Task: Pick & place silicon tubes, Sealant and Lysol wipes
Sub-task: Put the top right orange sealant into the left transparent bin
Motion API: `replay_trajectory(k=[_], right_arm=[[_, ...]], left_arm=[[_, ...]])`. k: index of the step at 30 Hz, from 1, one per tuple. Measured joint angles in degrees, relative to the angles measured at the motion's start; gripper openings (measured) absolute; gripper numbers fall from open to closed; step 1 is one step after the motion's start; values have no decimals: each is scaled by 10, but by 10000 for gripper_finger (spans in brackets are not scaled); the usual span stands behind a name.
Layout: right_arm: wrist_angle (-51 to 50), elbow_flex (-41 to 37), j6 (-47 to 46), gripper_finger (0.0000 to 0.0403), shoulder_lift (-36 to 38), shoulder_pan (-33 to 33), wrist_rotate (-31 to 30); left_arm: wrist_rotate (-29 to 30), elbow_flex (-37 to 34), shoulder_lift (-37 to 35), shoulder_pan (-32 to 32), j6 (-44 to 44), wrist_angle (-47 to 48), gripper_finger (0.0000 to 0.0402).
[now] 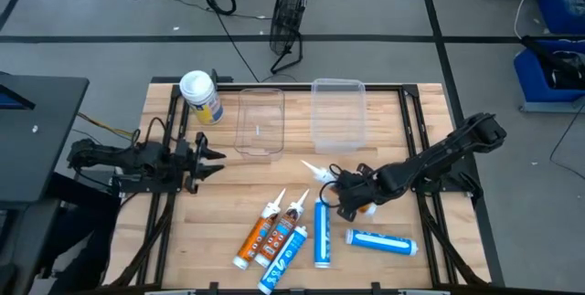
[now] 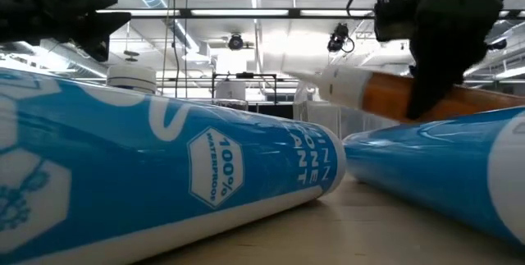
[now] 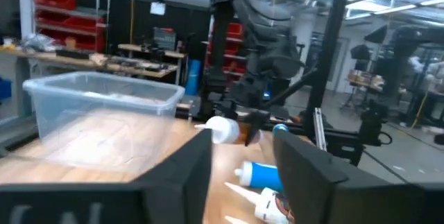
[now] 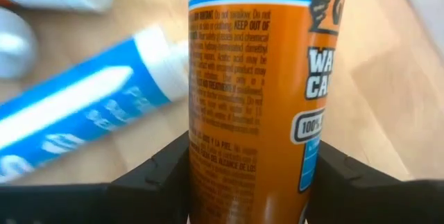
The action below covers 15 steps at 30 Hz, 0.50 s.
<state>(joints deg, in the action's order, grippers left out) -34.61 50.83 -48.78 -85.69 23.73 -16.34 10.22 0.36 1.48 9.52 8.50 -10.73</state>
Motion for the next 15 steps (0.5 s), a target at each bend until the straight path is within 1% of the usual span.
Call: replay_trajectory(k=[4,9,12,15], right_arm=[[20,1,27,198,19,-1,-29],[45,1,62,198,43,-2,-94],[103,1,107,198,52,-3,-118],[176,1,160,198,52,-4,-129]], left_arm=[[0,0,0,0,-18,-25,200],[2,0,0,0,-49,-61,200],[11,0,0,0,-62,-86,195],[11,0,0,0,-72,-106,194]])
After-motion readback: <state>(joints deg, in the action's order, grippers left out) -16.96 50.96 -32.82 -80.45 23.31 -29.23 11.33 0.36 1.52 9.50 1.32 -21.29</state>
